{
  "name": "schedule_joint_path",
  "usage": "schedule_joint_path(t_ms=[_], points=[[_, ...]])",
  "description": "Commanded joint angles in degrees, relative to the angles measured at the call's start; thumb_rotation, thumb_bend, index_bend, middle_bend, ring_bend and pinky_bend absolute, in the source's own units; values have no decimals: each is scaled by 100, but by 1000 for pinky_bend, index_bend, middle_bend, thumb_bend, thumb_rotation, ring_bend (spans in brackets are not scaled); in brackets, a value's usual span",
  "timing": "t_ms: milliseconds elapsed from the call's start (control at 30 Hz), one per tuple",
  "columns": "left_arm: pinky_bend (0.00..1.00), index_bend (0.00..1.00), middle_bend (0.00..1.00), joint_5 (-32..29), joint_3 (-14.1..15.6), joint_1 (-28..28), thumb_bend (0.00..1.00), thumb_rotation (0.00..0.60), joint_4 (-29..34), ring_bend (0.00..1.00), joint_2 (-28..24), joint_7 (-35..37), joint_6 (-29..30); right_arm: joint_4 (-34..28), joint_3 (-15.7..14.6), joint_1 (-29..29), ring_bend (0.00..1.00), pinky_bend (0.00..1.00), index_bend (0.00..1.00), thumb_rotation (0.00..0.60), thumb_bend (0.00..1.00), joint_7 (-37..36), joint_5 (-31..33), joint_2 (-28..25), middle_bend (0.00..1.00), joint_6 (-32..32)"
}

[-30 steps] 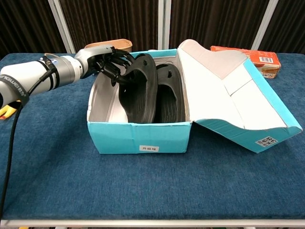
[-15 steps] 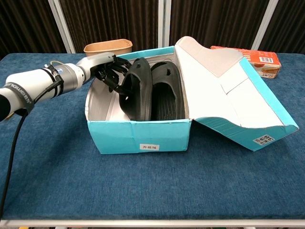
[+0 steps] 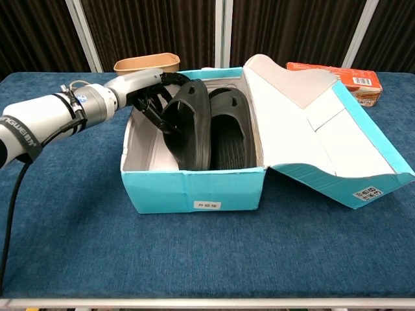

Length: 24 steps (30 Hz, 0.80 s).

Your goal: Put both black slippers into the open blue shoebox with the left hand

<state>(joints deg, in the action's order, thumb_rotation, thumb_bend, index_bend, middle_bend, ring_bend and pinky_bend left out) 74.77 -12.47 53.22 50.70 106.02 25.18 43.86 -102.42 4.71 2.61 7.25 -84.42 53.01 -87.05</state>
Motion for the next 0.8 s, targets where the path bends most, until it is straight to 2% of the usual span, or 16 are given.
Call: schedule_joint_path(t_ms=[33, 133, 300, 433, 567, 700, 800], points=[[357, 102, 8, -170, -47, -61, 0, 600, 437, 30, -227, -776, 145, 47, -18, -23, 0, 60, 56, 600, 93, -63, -28, 2, 62, -22], [315, 88, 0, -264, -74, -77, 0, 600, 814, 14, -460, -1246, 171, 94, -30, -43, 0, 60, 56, 600, 94, -129, -57, 5, 61, -48], [306, 88, 0, -424, -83, -77, 0, 600, 1644, 14, -1071, -1988, 83, 139, -30, -49, 0, 61, 56, 600, 94, -200, -75, 1, 61, -53], [301, 88, 7, -646, -71, 1, 0, 600, 1945, 14, -1341, -2474, -121, 177, -41, -46, 0, 60, 56, 600, 96, -246, -96, 19, 60, -38], [231, 88, 24, -959, -106, 112, 0, 600, 2107, 0, -1479, -2583, -475, 200, -46, -49, 0, 61, 56, 600, 101, -291, -104, 19, 60, -33], [201, 88, 45, -1202, -210, 170, 0, 600, 2416, 0, -1689, -2253, -874, 226, -50, -53, 0, 60, 56, 600, 103, -331, -99, 18, 60, -22], [206, 88, 82, -1152, -350, 96, 0, 600, 2594, 0, -1797, -1935, -758, 253, -57, -57, 0, 60, 55, 600, 103, -360, -110, 27, 60, -21]])
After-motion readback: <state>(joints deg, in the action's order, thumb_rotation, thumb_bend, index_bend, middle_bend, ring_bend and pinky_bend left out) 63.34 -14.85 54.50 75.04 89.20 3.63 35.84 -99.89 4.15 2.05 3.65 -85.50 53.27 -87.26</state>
